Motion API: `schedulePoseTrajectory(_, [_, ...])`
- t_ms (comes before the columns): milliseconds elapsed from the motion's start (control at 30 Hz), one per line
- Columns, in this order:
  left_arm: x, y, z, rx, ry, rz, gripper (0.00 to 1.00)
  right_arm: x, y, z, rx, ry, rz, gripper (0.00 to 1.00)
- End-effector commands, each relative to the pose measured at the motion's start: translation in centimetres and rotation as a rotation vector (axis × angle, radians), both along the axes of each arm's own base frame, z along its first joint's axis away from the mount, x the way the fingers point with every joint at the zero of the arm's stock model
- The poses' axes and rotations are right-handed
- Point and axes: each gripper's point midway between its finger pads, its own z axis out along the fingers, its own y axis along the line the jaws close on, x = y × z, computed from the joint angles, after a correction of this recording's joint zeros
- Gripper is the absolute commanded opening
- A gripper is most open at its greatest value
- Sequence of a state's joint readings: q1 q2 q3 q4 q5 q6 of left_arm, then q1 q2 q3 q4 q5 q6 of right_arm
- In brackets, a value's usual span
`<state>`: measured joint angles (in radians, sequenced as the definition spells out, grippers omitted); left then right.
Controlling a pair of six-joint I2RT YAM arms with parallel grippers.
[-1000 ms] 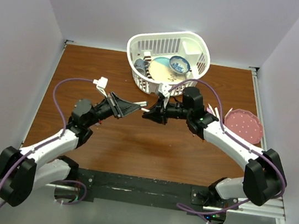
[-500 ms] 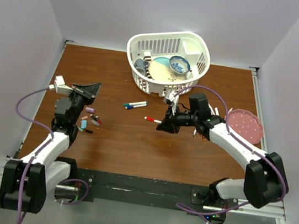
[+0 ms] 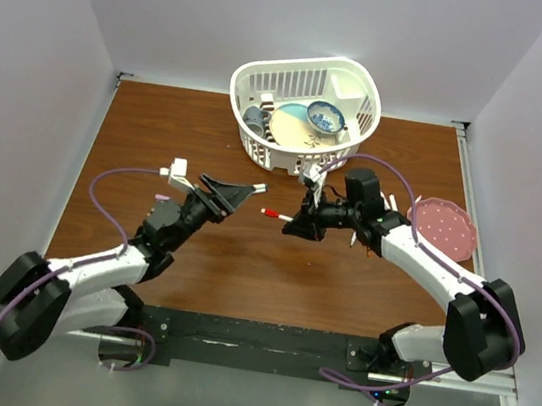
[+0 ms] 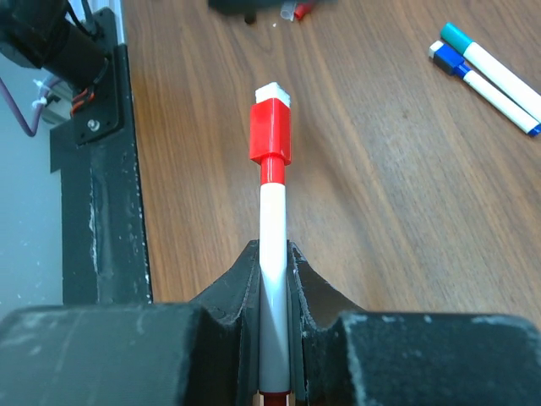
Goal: Open the pen caps
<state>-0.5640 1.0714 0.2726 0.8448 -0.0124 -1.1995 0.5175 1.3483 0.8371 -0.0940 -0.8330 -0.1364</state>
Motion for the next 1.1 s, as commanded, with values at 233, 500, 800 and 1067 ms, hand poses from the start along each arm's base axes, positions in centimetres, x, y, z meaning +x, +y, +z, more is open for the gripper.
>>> schedulePoseTrajectory(233, [1.0,-5.9,1.7,-0.162,-0.021,0.044,0.86,0.8,0.4,2.5,0.078,-0.04,-0.071,0.0])
schedulePoseTrajectory(500, [1.2,-7.3,3.0,-0.226,-0.02,0.049,0.75,2.6,-0.1,1.8,0.053,-0.031,-0.192,0.0])
schedulePoseTrajectory(800, [1.3,-9.0,2.5,-0.302,0.005,0.009,0.59,3.4,0.0,1.5,0.086,-0.001,-0.265,0.0])
schedulePoseTrajectory(1067, [1.8,-8.8,3.4,-0.308,-0.021,0.042,0.54,3.5,0.0,1.0,0.08,0.014,-0.269,0.0])
